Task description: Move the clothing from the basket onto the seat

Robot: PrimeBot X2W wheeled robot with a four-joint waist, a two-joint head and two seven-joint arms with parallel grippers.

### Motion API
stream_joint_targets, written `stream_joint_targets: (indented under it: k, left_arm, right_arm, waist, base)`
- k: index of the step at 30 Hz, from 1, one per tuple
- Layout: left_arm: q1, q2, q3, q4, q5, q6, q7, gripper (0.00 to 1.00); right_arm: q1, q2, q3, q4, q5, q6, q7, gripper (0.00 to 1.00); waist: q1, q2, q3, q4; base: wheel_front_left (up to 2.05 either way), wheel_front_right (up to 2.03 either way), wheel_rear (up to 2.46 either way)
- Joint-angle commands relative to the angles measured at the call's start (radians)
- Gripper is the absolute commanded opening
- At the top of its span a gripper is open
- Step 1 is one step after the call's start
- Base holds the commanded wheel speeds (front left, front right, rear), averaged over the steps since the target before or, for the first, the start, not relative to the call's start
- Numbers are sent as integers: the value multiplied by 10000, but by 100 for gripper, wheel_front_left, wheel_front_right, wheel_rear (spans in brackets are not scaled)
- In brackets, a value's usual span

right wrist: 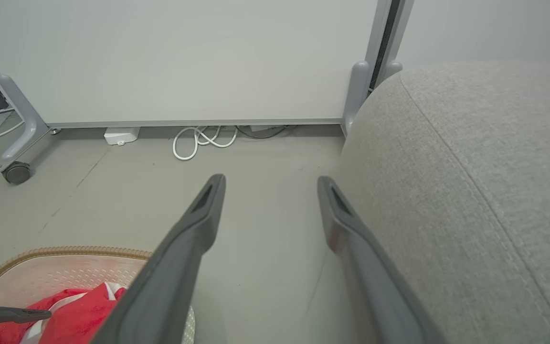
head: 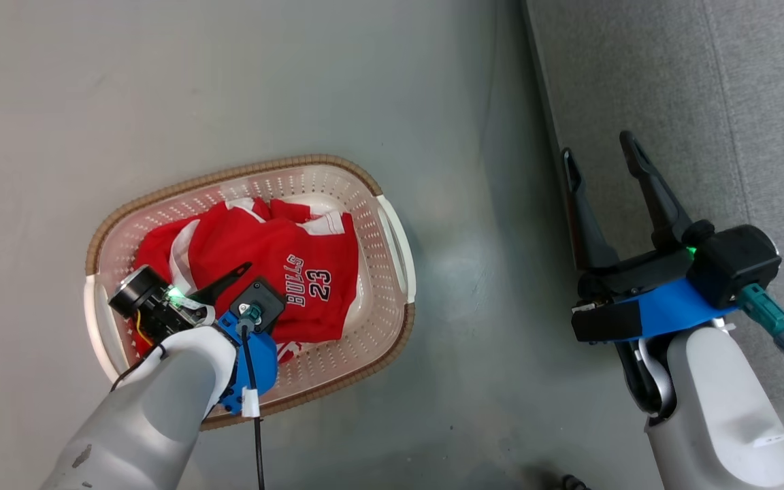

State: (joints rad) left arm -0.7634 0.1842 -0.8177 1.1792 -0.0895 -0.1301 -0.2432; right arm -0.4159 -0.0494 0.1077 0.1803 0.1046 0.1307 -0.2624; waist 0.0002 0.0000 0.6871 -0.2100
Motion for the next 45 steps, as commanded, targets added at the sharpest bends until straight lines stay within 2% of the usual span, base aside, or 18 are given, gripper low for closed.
stream_joint_targets:
  k: [1, 12, 18, 33, 34, 35, 39, 45]
  left_arm:
    - [-289, 65, -261, 234, 36, -1, 131, 100]
    - [-780, 183, -1903, 856, -501, -2, 995, 100]
    - [-1265, 353, -2373, 939, -744, -2, 1090, 100]
    - [-2080, 213, -3073, 1068, -786, -2, 1400, 100]
    - [-2096, 213, -3135, 1070, -780, -2, 1428, 38]
    - [-2110, 209, -3162, 1073, -810, -2, 1428, 0]
    - [-2117, 227, -3485, 1084, -786, -3, 1482, 0]
    - [-2020, 57, -3628, 1084, -1015, -3, 933, 0]
  right_arm:
    - [-239, -16, -6, -86, -67, 1, -38, 100]
    - [-379, -16, -192, -362, -71, 1, -38, 100]
    - [-542, -16, -198, -565, -87, 1, -38, 100]
    - [-651, -16, -292, -1014, -187, 1, -38, 100]
    - [-656, -16, -299, -1038, -207, 1, -38, 100]
    - [-667, -15, -306, -1051, -224, 1, -38, 100]
    - [-732, -16, -300, -1087, -207, 1, -38, 100]
    - [-715, -17, -336, -1031, -230, 1, -38, 100]
  waist:
    - [-2, 0, 282, -19]
    - [-2, 0, 1128, -54]
    - [-2, 0, 1664, -177]
    - [-2, 0, 2478, -271]
    - [-2, 0, 2499, -267]
    - [-2, 0, 2512, -264]
    - [-2, 0, 2501, -258]
    - [-2, 0, 2190, -141]
  base:
    - [0, 0, 0]
    - [0, 0, 0]
    - [0, 0, 0]
    - [0, 0, 0]
    - [0, 0, 0]
    - [0, 0, 0]
    - [0, 0, 0]
    - [0, 0, 0]
